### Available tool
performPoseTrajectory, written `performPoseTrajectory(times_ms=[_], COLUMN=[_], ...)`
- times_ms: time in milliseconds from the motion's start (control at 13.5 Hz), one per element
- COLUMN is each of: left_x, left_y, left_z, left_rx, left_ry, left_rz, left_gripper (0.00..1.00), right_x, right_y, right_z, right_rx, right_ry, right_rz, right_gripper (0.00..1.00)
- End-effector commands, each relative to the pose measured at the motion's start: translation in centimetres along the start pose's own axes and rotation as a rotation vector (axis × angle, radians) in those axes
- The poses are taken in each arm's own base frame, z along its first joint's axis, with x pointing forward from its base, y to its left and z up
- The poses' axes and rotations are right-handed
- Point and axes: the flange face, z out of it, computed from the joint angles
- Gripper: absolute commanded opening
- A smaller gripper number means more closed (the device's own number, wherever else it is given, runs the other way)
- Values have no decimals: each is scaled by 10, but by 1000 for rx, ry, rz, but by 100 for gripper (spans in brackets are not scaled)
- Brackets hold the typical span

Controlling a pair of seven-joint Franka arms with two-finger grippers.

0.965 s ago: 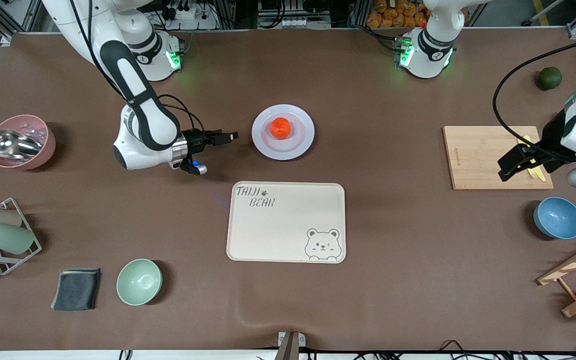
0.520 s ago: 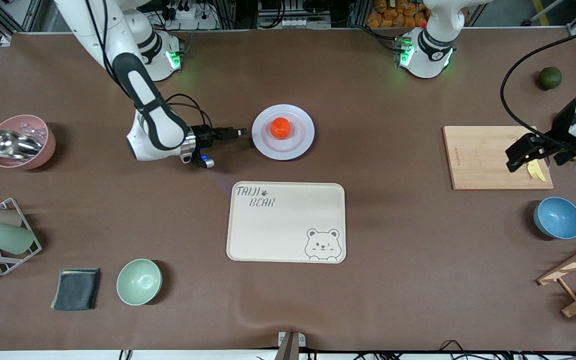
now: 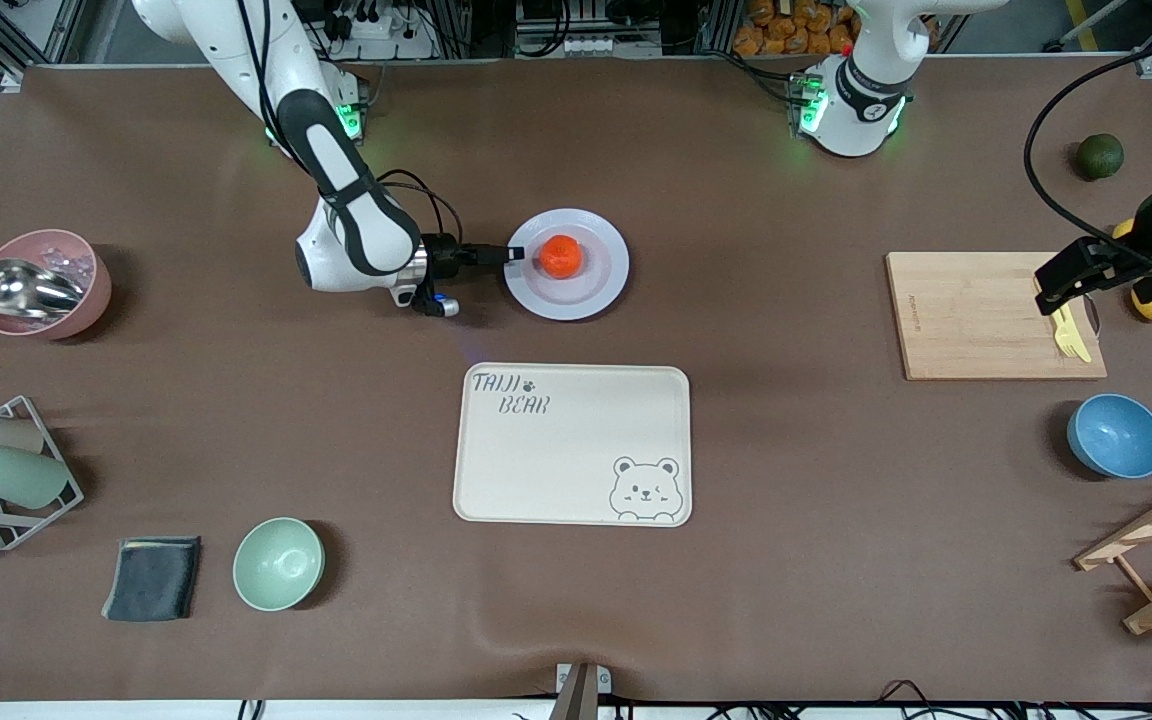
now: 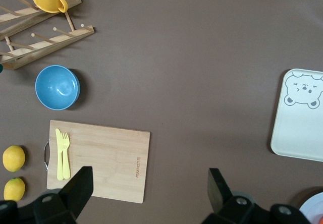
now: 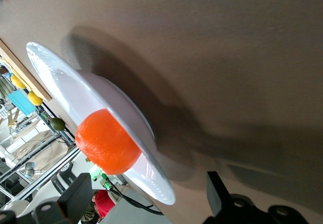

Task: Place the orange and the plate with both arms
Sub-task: 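Grasp the rim of the white plate with the right gripper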

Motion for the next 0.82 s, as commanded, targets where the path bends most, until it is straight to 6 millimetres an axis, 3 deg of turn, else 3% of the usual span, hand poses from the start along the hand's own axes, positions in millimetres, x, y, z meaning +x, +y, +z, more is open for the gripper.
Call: performPoseTrajectory(times_ms=[0,297,742], left_x=[-11,-13,-7], left_y=[17,28,22], left_z=[-4,4,10], left_rx=[-17,-8,-17], left_ry=[-13,-32,-37], left_rz=[-23,-40,-55], left_gripper=[100,100,100], right_x=[-10,-16,-16], right_y=[2,0,4], right_z=[5,18,27], right_rx=[49,56,38], right_ry=[24,51,76], right_rz=[18,18,12], right_gripper=[100,100,100])
